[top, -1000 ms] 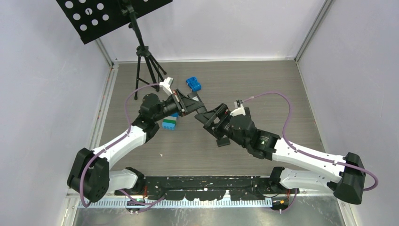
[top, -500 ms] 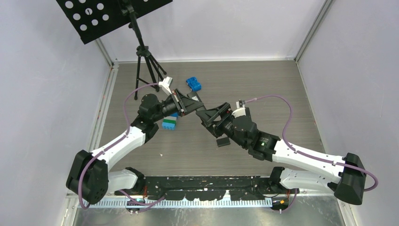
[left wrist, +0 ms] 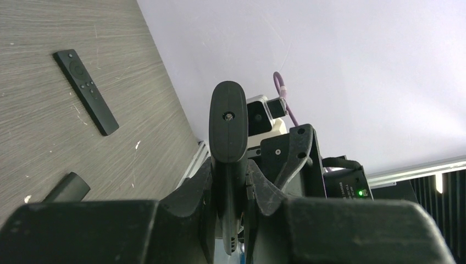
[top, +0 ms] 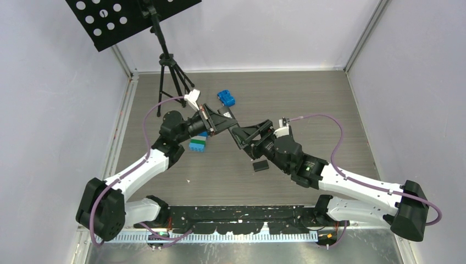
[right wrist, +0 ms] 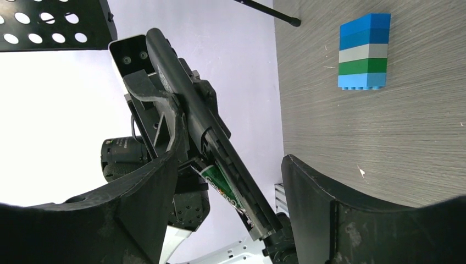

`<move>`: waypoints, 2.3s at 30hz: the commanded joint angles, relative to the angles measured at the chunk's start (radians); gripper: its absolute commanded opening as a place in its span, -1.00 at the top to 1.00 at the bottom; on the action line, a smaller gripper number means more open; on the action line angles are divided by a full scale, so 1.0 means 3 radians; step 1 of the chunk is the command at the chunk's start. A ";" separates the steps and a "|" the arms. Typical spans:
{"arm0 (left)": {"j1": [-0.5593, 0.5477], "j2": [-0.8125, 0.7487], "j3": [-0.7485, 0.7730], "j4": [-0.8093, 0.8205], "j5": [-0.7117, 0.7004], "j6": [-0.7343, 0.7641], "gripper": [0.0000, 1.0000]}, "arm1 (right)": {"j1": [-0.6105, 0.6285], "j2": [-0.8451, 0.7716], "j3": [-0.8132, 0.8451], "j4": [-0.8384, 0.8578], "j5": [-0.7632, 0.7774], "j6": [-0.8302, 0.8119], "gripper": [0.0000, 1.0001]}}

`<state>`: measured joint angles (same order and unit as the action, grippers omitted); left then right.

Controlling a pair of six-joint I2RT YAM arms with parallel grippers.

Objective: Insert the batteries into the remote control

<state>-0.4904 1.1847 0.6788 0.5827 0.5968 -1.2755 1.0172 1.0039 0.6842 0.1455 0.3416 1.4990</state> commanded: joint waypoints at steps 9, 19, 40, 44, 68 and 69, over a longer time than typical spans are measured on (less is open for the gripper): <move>0.0009 -0.0136 -0.0019 0.0414 0.0194 0.0109 1.00 | -0.0102 0.0027 0.0116 0.0223 -0.0171 -0.0068 -0.46; 0.0009 -0.0186 0.0022 0.0255 0.0164 0.0027 1.00 | -0.0123 0.0072 0.0105 0.0286 -0.0295 -0.0150 0.09; 0.0009 -0.0266 0.0152 -0.0178 0.0170 -0.0032 1.00 | -0.0128 -0.0285 -0.0336 0.0916 -0.0565 -0.1136 -0.58; 0.0009 -0.0272 0.0145 -0.0132 0.0331 0.0063 1.00 | -0.0127 -0.0430 -0.0523 0.1270 -0.0850 -0.1293 -0.56; 0.0041 -0.0564 0.0217 -0.1004 0.0216 0.0808 1.00 | -0.0146 -0.0649 -0.0098 -0.0139 -0.0630 -0.2089 -0.49; 0.0048 -0.0598 0.0217 -0.1146 0.0125 0.0907 1.00 | -0.0152 -0.0694 -0.0056 -0.0337 -0.0533 -0.2154 -0.49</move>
<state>-0.4839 1.0580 0.7036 0.3653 0.7109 -1.1351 0.9775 0.8722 0.5770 0.2272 0.0803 0.9607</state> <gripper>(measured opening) 0.188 0.737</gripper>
